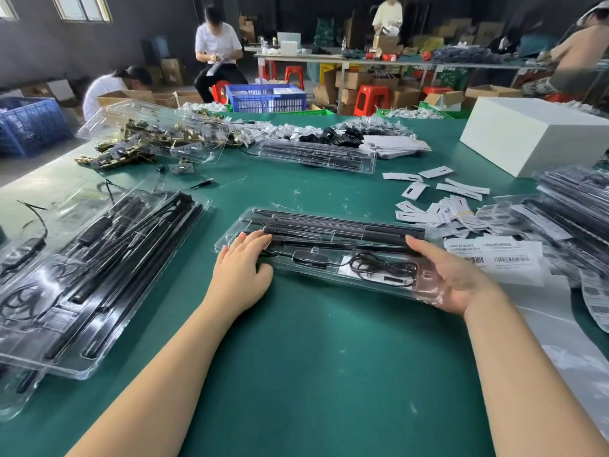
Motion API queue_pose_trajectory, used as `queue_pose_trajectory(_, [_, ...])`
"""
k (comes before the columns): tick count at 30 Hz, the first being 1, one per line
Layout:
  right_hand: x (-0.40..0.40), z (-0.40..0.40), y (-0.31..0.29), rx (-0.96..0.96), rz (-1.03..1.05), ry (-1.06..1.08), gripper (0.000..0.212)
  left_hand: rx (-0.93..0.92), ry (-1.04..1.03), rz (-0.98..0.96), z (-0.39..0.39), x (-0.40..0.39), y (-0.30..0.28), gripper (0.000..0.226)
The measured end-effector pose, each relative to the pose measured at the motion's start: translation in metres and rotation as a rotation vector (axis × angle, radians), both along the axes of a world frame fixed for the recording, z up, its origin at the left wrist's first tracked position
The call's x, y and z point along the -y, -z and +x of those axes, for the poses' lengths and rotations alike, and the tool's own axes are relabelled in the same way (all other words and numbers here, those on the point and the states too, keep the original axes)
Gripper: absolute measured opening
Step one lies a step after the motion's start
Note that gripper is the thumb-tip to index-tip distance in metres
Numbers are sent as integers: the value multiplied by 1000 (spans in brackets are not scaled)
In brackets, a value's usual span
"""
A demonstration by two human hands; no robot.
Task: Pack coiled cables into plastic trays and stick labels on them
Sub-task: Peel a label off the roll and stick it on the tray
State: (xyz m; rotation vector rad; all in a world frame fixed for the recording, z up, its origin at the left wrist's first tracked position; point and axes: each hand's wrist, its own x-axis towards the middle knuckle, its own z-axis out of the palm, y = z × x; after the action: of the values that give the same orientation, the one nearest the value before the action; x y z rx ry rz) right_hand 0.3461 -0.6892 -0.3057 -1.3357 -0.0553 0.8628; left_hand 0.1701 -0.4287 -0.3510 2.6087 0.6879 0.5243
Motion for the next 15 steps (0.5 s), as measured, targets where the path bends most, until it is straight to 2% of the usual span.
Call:
queue_pose_trajectory(2, [-3, -2, 0, 9, 30, 8, 23, 7, -65, -63, 0, 0, -1, 62])
queue_pose_trajectory(3, [-6, -4, 0, 4, 57, 21, 24, 74, -92, -103, 0, 0, -1, 62])
queue_pose_trajectory(6, [-17, -11, 0, 50, 159, 90, 33, 467, -122, -248, -7, -2, -5, 56])
queue_pose_trajectory(9, [-31, -19, -1, 184, 270, 273, 23, 671, -121, -399, -8, 3, -10, 55])
queue_pose_trajectory(11, [-40, -28, -4, 497, 236, 414, 14, 750, -67, -621, -4, 11, -14, 48])
queue_pose_trajectory(13, [-46, -38, -7, 1005, 157, 450, 12, 771, 21, -832, -2, 20, -17, 41])
queue_pose_trajectory(15, [-50, -49, -5, 1510, -1, 448, 29, 720, 104, -1059, 0, 29, -16, 37])
